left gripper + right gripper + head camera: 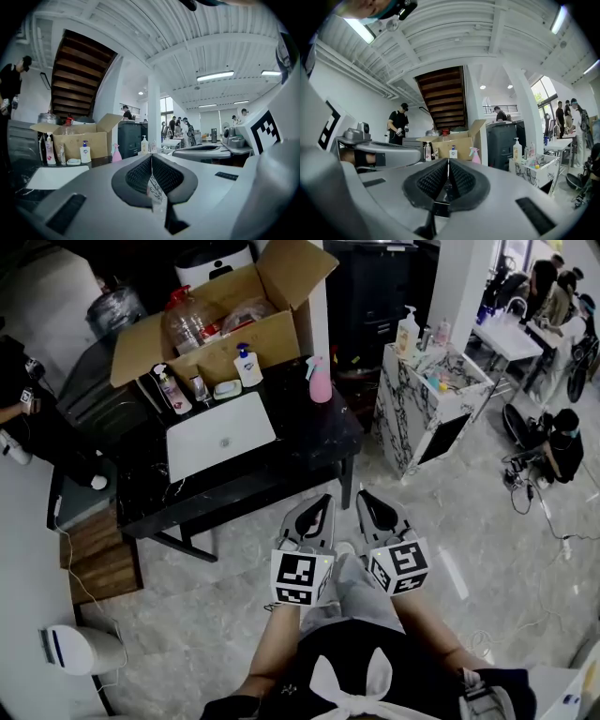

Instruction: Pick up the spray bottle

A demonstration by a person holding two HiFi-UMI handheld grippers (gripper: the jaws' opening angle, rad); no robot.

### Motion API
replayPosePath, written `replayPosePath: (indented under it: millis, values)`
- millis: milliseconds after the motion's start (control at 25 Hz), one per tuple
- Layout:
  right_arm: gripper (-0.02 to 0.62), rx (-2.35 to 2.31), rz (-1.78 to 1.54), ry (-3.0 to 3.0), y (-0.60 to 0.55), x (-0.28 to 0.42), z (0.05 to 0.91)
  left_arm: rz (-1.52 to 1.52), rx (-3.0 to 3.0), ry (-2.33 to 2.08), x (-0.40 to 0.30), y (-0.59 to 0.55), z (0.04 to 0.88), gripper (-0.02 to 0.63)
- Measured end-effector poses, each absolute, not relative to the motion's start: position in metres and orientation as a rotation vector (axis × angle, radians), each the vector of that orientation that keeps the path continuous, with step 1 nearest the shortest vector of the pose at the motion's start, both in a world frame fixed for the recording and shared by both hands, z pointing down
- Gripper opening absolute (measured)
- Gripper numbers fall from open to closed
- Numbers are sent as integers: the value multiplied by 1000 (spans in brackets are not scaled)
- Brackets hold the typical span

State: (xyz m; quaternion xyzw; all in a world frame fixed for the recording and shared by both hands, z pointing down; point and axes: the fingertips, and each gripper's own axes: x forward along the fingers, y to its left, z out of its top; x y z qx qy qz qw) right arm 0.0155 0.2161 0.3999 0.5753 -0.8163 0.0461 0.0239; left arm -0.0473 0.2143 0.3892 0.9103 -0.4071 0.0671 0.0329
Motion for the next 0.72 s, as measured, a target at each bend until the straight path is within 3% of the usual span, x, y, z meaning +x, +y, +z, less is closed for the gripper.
replayPosePath:
  millis: [720]
  values:
    - [26, 1757, 136, -2534, 85, 25, 404, 223, 2765, -1324, -54, 80, 388, 26]
